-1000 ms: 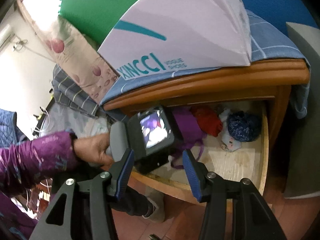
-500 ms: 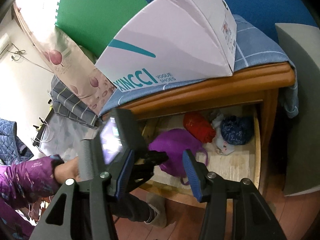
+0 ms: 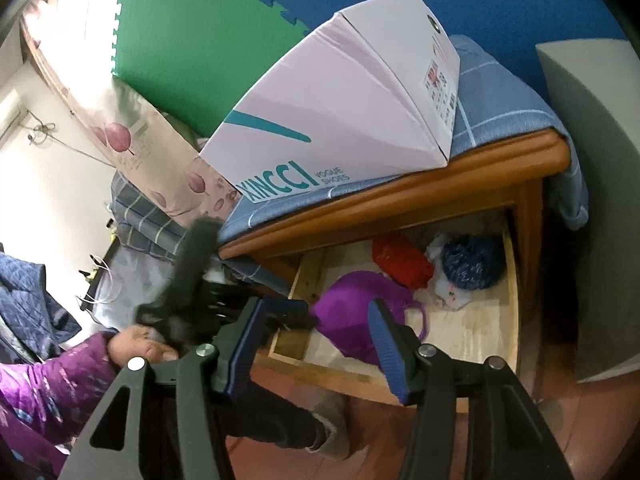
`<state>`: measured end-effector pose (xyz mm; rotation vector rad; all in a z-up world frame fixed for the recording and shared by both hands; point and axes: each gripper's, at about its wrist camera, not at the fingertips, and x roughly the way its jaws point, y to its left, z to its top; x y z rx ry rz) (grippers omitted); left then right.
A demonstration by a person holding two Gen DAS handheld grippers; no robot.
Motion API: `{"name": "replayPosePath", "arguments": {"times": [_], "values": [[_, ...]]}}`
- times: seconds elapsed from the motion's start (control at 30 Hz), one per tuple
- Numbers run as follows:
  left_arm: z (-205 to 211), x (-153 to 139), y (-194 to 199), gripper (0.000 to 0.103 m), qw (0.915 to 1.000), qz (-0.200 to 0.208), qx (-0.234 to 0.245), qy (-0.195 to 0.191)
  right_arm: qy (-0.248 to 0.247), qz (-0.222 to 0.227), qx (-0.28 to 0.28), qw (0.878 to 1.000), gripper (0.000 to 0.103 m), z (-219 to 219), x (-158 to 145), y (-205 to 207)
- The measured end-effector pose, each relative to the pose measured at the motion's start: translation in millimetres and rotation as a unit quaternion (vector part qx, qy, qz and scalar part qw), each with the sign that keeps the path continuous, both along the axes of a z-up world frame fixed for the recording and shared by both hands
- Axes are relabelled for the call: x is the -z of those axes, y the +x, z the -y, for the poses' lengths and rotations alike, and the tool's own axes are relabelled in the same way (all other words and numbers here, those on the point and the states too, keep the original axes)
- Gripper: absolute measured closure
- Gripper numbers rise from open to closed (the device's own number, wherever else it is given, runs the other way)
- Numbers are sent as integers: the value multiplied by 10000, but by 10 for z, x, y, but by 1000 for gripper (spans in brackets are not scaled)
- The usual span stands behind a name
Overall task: Take underwear out of drawer
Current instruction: 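Lift the purple cloth out of the drawer with the left gripper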
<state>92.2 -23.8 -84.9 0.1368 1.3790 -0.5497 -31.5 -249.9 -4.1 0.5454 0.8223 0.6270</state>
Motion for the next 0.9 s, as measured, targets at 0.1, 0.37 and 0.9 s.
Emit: {"name": "replayPosePath", "arguments": {"times": [0.1,0.37,0.9], "values": [[-9,216,87,29,9994,-100,-276,-157,92,80,-29,9999,48,17,-42,-36],[30,409,116,10,9932,-129,-1149,96,330,-11,-79,9994,47,86,-57,-51],[-680,962,-4,8,8777,-988,-4087,-2299,611,133,-334,9975,46,111,-176,-131]]}}
